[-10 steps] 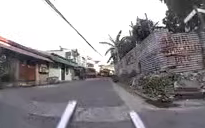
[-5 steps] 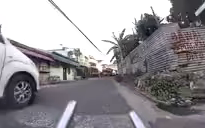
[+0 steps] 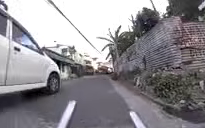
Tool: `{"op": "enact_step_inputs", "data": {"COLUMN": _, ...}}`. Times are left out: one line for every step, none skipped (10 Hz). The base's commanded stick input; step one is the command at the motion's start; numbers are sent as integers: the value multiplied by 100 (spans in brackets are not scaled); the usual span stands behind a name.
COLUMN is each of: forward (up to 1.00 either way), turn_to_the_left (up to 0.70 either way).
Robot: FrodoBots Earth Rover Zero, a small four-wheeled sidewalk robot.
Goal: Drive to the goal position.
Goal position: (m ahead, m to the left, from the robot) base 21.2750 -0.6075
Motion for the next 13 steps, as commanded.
{"op": "enact_step_inputs", "data": {"forward": 85, "turn_to_the_left": -34}}
{"op": "enact_step_inputs", "data": {"forward": 85, "turn_to_the_left": -34}}
{"op": "enact_step_inputs", "data": {"forward": 85, "turn_to_the_left": -34}}
{"op": "enact_step_inputs", "data": {"forward": 85, "turn_to_the_left": -34}}
{"op": "enact_step_inputs", "data": {"forward": 85, "turn_to_the_left": -34}}
{"op": "enact_step_inputs", "data": {"forward": 85, "turn_to_the_left": -9}}
{"op": "enact_step_inputs", "data": {"forward": 85, "turn_to_the_left": 0}}
{"op": "enact_step_inputs", "data": {"forward": 85, "turn_to_the_left": 0}}
{"op": "enact_step_inputs", "data": {"forward": 85, "turn_to_the_left": 0}}
{"op": "enact_step_inputs", "data": {"forward": 85, "turn_to_the_left": 0}}
{"op": "enact_step_inputs", "data": {"forward": 85, "turn_to_the_left": 0}}
{"op": "enact_step_inputs", "data": {"forward": 85, "turn_to_the_left": 0}}
{"op": "enact_step_inputs", "data": {"forward": 85, "turn_to_the_left": 0}}
